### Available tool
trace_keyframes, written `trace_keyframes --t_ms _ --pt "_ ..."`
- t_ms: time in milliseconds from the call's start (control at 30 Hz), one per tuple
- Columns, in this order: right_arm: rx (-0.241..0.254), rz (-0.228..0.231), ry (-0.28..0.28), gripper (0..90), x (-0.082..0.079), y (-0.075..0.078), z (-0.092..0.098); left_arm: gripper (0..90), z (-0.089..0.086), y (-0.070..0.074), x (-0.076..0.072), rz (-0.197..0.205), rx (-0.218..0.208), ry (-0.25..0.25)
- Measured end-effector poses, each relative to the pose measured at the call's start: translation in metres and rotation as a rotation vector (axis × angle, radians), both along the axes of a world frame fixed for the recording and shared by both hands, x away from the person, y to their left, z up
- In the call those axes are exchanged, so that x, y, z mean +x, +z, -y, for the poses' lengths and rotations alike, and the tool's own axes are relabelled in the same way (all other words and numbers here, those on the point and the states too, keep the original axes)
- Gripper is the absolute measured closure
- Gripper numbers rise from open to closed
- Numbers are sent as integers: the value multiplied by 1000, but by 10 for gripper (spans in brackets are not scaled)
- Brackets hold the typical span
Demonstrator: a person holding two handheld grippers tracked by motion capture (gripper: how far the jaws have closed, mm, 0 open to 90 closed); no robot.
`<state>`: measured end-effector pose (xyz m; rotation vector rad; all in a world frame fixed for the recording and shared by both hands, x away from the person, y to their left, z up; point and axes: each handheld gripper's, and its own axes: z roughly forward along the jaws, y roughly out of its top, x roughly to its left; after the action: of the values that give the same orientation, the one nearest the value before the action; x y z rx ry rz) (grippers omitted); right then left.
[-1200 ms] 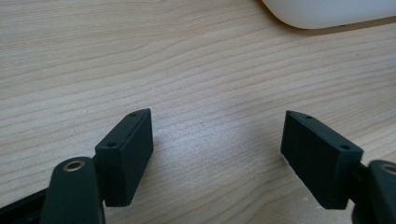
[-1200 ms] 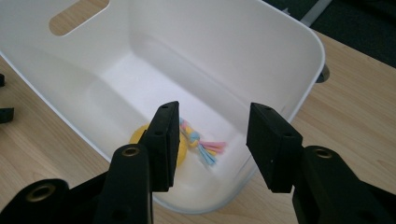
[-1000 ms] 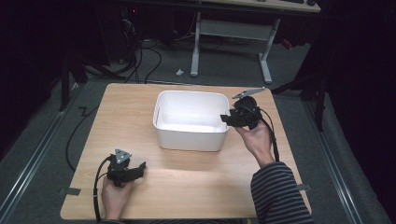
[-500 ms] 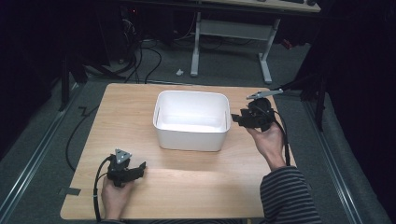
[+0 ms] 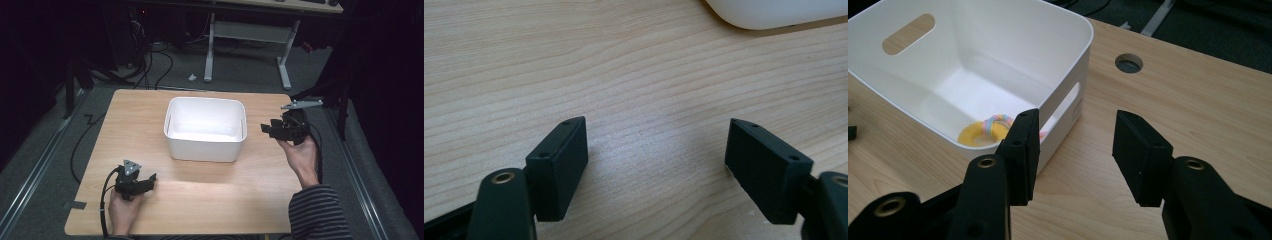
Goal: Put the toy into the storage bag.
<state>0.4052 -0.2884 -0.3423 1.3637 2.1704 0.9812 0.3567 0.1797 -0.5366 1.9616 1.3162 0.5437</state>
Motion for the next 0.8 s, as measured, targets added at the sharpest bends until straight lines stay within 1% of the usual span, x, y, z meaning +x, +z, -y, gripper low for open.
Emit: trace_keyframes --t_ms 167,267,333,400,467,600,733,800 --pt "15 8 -12 542 -9 -3 10 255 0 0 0 0 1 -1" --pt "7 -9 -22 542 -11 -9 16 255 0 0 0 0 3 0" --pt "5 -12 -29 542 -12 -12 19 256 0 0 0 0 2 -1" --pt "24 -13 -38 542 -16 -16 25 256 0 0 0 0 2 0" --pt "30 -15 -41 542 -18 -17 28 255 0 0 0 0 3 -1" --pt "21 -8 -47 541 -25 -16 32 255 0 0 0 0 4 -1" --pt "14 14 -43 539 -33 -12 33 255 0 0 0 0 2 -1" --pt "13 17 -39 536 -37 -11 34 255 0 0 0 0 1 -1"
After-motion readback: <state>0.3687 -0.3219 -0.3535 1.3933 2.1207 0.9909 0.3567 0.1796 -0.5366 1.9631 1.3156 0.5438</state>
